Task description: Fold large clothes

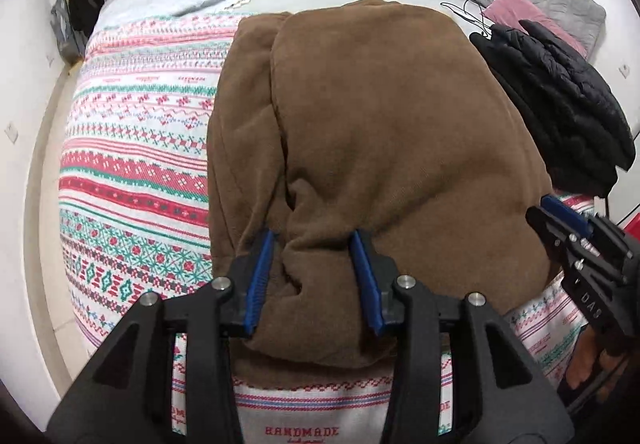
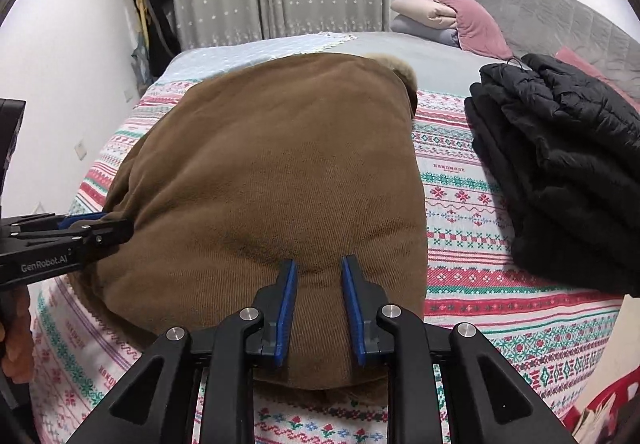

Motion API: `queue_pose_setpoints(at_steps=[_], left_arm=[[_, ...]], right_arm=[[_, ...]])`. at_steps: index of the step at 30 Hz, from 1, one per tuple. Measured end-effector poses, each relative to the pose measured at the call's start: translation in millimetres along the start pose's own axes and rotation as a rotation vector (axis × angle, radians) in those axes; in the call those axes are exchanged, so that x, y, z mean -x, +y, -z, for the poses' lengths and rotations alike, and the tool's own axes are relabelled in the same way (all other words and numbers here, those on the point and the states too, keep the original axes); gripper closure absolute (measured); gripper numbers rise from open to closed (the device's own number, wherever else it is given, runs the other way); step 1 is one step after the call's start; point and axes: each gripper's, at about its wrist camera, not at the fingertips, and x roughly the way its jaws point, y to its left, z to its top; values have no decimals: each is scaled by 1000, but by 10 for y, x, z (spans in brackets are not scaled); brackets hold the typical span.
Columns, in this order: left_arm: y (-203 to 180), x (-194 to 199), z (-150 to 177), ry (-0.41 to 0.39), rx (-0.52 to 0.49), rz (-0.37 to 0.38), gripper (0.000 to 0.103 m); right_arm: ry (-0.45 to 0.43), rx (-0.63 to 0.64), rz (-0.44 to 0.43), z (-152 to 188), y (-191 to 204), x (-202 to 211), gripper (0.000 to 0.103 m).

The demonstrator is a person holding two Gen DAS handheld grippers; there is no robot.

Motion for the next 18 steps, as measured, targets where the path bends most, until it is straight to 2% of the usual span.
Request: queue_pose_setpoints(at_steps=[3,5,6,7,8,10,11,14,18], left_arm=[[-52,118,-10,-23,4,-27,59],[-73,225,6,-41,12,-39,59],[-82,288,23,-51,19,-47,59],[-91,352,43,-62,24,-55,58],[-96,408,59,-68,30,-66,55],[-116,517,114,-75,42,-85,45],[-121,567,145,-79,47,-89,42],[-194,756,255,-110,48,-115,41],[-270,963,376,-158,30,-149,27]], right_arm=[[-12,15,23,-34,40,85,79],[-35,40,68,-45,108,186,79],[-44,51,88,-38,141,228,75],[-53,60,117,-28,178,292,65],[-62,62,134,-19,196,358,60],[-81,44,102,0,191,500,45],[-86,30,85,8,188,572,43],[-123,-7,61,67,207,828,38],[-160,-32,62,191,280,1081,28]])
